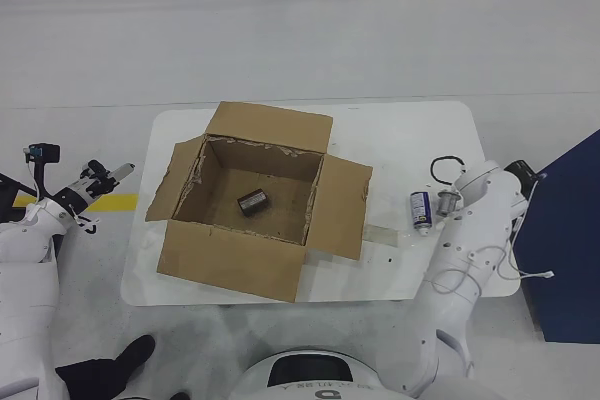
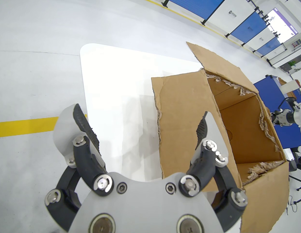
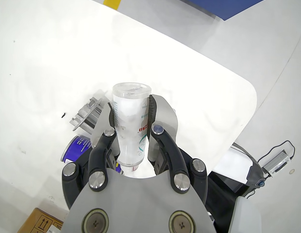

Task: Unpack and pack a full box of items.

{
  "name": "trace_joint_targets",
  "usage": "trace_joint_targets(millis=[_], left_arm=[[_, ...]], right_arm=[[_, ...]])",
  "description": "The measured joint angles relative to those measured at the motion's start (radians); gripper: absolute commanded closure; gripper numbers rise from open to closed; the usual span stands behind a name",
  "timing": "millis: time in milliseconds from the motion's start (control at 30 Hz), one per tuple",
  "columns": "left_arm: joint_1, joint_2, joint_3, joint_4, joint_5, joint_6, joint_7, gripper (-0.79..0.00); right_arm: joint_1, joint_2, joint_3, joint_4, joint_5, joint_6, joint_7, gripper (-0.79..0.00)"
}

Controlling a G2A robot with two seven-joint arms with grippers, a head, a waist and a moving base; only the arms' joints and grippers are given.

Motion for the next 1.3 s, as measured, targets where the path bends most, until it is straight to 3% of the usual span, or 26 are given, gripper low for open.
trace_joint_targets(millis=[200, 500, 700, 933, 1133, 1300], left_arm=[[0.0, 0.0, 0.0, 0.0, 0.0, 0.0, 0.0, -0.785], [0.0, 0.0, 0.0, 0.0, 0.0, 0.0, 0.0, -0.785], [0.0, 0.0, 0.0, 0.0, 0.0, 0.0, 0.0, -0.785], [0.0, 0.0, 0.0, 0.0, 0.0, 0.0, 0.0, -0.785], [0.0, 0.0, 0.0, 0.0, 0.0, 0.0, 0.0, -0.785], [0.0, 0.0, 0.0, 0.0, 0.0, 0.0, 0.0, -0.785]], right_arm=[[-0.017, -0.001, -0.007, -0.055, 0.033, -0.005, 0.005, 0.0], [-0.105, 0.013, -0.1, -0.284, 0.213, -0.038, 0.037, 0.0], [-0.225, 0.059, -0.281, -0.492, 0.451, -0.043, 0.043, 0.0], [-0.463, 0.123, -0.637, -0.721, 0.601, -0.028, -0.063, 0.0], [-0.587, 0.166, -0.88, -0.731, 0.592, -0.064, -0.221, 0.0], [-0.56, 0.183, -1.005, -0.677, 0.626, 0.003, -0.316, 0.0]])
